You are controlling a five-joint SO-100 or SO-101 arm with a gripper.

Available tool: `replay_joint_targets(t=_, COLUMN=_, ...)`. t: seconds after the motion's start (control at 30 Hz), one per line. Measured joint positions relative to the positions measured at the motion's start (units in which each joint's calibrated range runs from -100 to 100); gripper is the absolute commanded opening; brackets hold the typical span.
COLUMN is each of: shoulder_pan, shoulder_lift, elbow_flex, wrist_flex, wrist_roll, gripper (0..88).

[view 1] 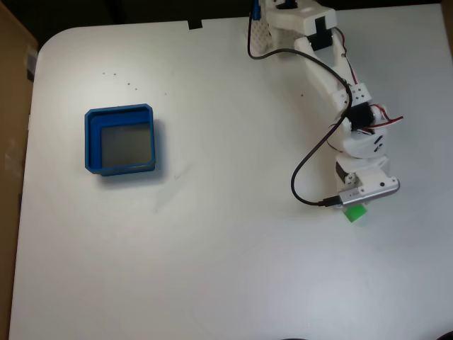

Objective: Pick up green cube and drop it in the blue box

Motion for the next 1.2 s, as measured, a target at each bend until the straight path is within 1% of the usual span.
replay_joint_targets(t=0.23, shoulder_pan=-0.3, shoulder_lift=2.8, elbow_flex=0.0, wrist_flex=0.0, wrist_roll=0.0, gripper=21.2)
replay_joint_targets(t=0.7, shoulder_pan=-0.4, shoulder_lift=3.0, elbow_flex=0.0, wrist_flex=-0.1, wrist_roll=0.0, gripper=21.2)
replay_joint_targets(t=0.97, shoulder_pan=-0.4, shoulder_lift=4.9, elbow_flex=-0.1, wrist_flex=-5.9, wrist_roll=-0.1, gripper=21.2)
replay_joint_targets(t=1.2, shoulder_pan=-0.4, shoulder_lift=6.1, elbow_flex=0.0, wrist_flex=-6.3, wrist_roll=0.0, gripper=21.2)
